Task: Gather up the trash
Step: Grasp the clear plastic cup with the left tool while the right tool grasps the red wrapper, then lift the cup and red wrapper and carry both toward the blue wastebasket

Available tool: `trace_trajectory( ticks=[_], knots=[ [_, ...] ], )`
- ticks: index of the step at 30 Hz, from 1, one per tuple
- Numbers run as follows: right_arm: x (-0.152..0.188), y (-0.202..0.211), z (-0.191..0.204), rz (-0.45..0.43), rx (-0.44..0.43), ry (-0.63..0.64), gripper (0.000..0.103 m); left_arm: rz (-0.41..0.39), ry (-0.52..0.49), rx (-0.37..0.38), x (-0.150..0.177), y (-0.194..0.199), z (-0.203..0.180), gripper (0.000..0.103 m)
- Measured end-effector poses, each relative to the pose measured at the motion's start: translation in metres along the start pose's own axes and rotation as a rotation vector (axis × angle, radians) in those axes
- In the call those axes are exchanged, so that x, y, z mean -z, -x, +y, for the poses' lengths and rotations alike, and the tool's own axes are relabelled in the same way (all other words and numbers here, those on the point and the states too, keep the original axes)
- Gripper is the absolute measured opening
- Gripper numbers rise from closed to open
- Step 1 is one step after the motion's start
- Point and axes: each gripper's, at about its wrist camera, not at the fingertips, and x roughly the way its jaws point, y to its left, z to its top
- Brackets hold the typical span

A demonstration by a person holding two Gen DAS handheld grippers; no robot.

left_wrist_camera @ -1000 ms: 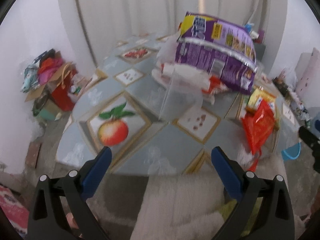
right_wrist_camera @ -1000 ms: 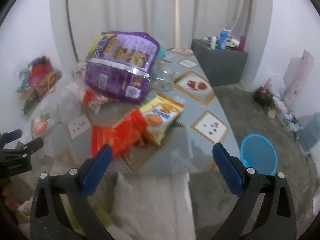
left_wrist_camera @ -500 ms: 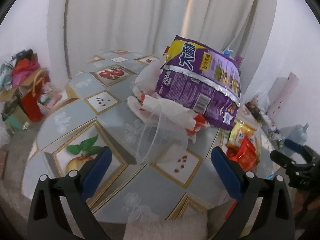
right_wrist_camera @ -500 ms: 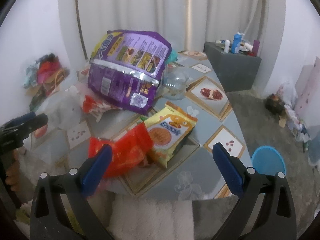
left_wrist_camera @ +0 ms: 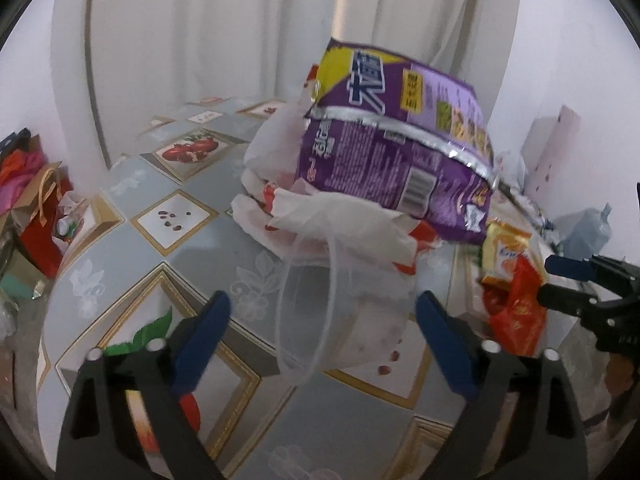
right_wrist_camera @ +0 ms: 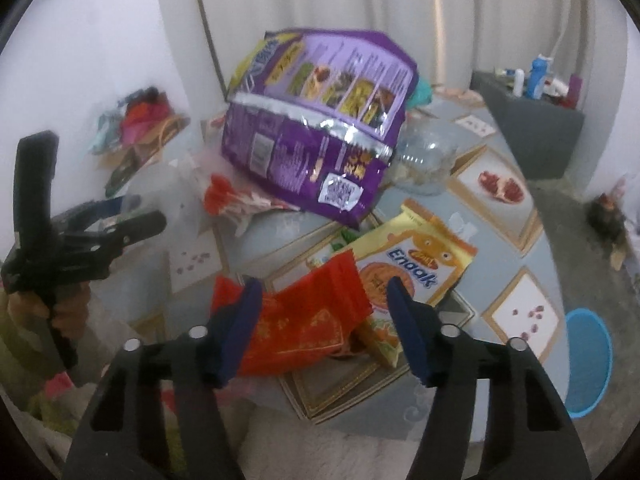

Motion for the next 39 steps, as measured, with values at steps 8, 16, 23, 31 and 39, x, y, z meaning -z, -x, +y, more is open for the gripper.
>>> trace_trajectory(
  ticks=[8, 16, 23, 31, 39],
  knots=[
    [0.003, -0.01, -0.001, 0.045, -0.039, -0.011, 0.038, 0.019, -0.003, 0.045, -0.001, -0.004, -0.002, 0.065],
    [0.006, -0.014, -0.001, 0.064, -0.055, -0.016, 0.015, 0.032, 0.004, 0.04, 0.002, -0.001, -0.008, 0.034],
    [0.009, -0.009, 0.001, 0.048, -0.07, -0.01, 0.001, 0.024, 0.006, 0.042, 0.004, 0.003, -0.009, 0.012],
    [0.006, -0.001, 0.005, 0.012, -0.098, -0.022, 0.0, -0.001, -0.004, 0.049, 0.003, 0.011, -0.01, 0.008],
    [0.002, 0.017, 0.007, -0.06, -0.12, -0.026, 0.0, -0.023, -0.019, 0.041, 0.006, 0.026, -0.016, 0.007]
  ],
)
